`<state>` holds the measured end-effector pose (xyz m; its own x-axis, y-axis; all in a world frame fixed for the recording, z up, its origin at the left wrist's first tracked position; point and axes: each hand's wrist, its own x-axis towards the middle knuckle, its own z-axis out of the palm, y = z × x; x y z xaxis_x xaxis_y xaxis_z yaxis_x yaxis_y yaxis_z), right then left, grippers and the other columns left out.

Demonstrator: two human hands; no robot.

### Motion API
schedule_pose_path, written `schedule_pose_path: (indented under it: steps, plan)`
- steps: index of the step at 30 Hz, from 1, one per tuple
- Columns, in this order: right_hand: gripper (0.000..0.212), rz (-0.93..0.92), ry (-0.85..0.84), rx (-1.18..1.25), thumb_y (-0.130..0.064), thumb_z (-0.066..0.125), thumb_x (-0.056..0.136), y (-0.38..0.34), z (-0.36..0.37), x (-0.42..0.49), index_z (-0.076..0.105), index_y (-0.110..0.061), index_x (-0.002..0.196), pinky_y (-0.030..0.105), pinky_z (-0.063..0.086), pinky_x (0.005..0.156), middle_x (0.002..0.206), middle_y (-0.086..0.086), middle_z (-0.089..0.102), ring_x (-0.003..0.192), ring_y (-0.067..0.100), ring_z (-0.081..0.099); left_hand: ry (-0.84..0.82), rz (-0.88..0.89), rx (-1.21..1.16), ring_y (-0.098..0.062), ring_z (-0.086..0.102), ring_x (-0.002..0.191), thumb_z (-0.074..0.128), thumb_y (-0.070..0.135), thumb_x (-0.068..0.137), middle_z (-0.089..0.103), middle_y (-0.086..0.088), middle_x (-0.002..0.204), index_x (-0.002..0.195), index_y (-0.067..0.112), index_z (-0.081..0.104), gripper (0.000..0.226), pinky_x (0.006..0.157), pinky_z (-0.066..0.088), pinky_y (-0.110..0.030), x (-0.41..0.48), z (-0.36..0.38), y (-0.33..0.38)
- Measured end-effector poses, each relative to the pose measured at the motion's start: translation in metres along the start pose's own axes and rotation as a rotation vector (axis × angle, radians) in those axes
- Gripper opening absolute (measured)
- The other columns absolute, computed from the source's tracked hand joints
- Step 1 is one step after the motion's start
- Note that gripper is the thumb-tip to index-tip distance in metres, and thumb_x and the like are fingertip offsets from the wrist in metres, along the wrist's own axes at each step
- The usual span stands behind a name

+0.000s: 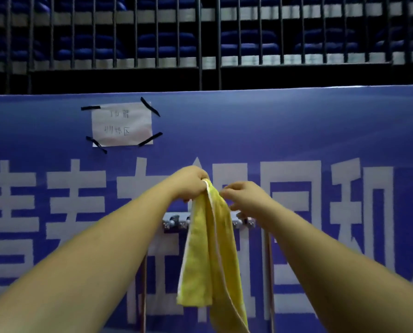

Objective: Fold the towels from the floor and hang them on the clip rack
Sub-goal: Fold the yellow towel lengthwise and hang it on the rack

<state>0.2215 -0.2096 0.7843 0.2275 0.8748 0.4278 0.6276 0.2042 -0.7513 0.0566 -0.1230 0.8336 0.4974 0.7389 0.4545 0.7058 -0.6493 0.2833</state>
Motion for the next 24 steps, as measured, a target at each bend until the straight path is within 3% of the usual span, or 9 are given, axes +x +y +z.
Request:
schedule_pose_path:
  steps: [2,4,7,10,12,14,17,20,24]
  plan:
    - [0.044,0.017,-0.115,0.098,-0.051,0.072,0.094,-0.003,0.008,-0.001,0.071,-0.019,0.124,0.037,0.06,0.083,0.116,0.002,0.072,0.108,0.022,0.07,-0.02,0.001,0.039,-0.02,0.061,0.056,0.054,0.009,0.091,0.068,-0.007,0.075,0.084,0.016,0.07,0.019,0.047,0.044,-0.027,0.001,0.005,-0.002]
    - [0.039,-0.012,-0.116,-0.024,-0.046,0.076,0.092,-0.001,0.023,0.001,0.07,-0.02,0.121,0.04,0.063,0.088,0.11,0.002,0.073,0.102,0.02,0.072,-0.033,-0.007,0.028,-0.021,0.063,0.056,0.056,0.007,0.087,0.07,-0.009,0.073,0.081,0.011,0.069,0.015,0.047,0.048,-0.029,-0.001,0.012,-0.005]
    - [0.012,-0.018,-0.05,-0.169,-0.026,0.069,0.097,0.007,0.048,-0.001,0.072,-0.016,0.105,0.036,0.066,0.081,0.096,0.008,0.075,0.089,0.024,0.075,-0.058,-0.001,0.014,-0.026,0.074,0.063,0.06,0.01,0.088,0.077,-0.016,0.08,0.088,0.006,0.074,0.015,0.056,0.062,-0.037,-0.01,0.02,-0.013]
    - [0.016,-0.006,0.034,-0.25,-0.019,0.057,0.101,0.016,0.066,-0.007,0.071,-0.015,0.093,0.037,0.063,0.074,0.086,0.01,0.071,0.082,0.027,0.073,-0.074,0.004,0.089,-0.027,0.075,0.073,0.062,0.013,0.091,0.076,-0.013,0.088,0.095,0.012,0.076,0.015,0.053,0.057,-0.032,-0.024,0.021,-0.023]
    - [0.018,-0.025,0.093,-0.313,-0.018,0.053,0.102,0.022,0.072,-0.007,0.071,-0.015,0.098,0.043,0.066,0.076,0.089,0.009,0.071,0.084,0.029,0.071,-0.078,0.006,0.179,-0.027,0.07,0.079,0.06,0.012,0.09,0.073,-0.011,0.092,0.098,0.013,0.075,0.018,0.058,0.053,-0.034,-0.034,0.021,-0.034]
    - [0.019,-0.037,0.104,-0.328,-0.018,0.051,0.104,0.031,0.075,-0.004,0.069,-0.018,0.11,0.043,0.066,0.075,0.096,0.007,0.07,0.087,0.027,0.069,-0.101,-0.02,0.238,-0.028,0.071,0.083,0.059,0.012,0.091,0.072,-0.011,0.094,0.099,0.014,0.074,0.018,0.068,0.06,-0.039,-0.042,0.024,-0.049]
    - [0.026,-0.067,0.013,-0.401,-0.015,0.049,0.106,0.052,0.081,-0.003,0.067,-0.019,0.124,0.037,0.058,0.079,0.105,0.005,0.068,0.095,0.024,0.065,-0.139,-0.072,0.21,-0.027,0.074,0.076,0.056,0.009,0.096,0.072,-0.012,0.095,0.101,0.016,0.072,0.018,0.064,0.066,-0.036,-0.048,0.039,-0.071]
    - [0.025,-0.062,-0.11,-0.458,-0.008,0.047,0.103,0.084,0.094,-0.006,0.066,-0.021,0.113,0.038,0.054,0.073,0.097,0.0,0.063,0.092,0.023,0.063,-0.109,-0.092,0.198,-0.025,0.075,0.073,0.056,0.007,0.097,0.07,-0.009,0.095,0.104,0.02,0.071,0.021,0.059,0.065,-0.034,-0.047,0.056,-0.084]
    - [0.026,0.043,-0.261,-0.455,-0.004,0.05,0.098,0.132,0.107,-0.008,0.07,-0.018,0.107,0.043,0.058,0.078,0.1,0.005,0.069,0.094,0.027,0.066,-0.045,-0.102,0.2,-0.02,0.069,0.083,0.059,0.012,0.098,0.07,-0.002,0.099,0.102,0.026,0.07,0.019,0.061,0.054,-0.029,-0.04,0.073,-0.102]
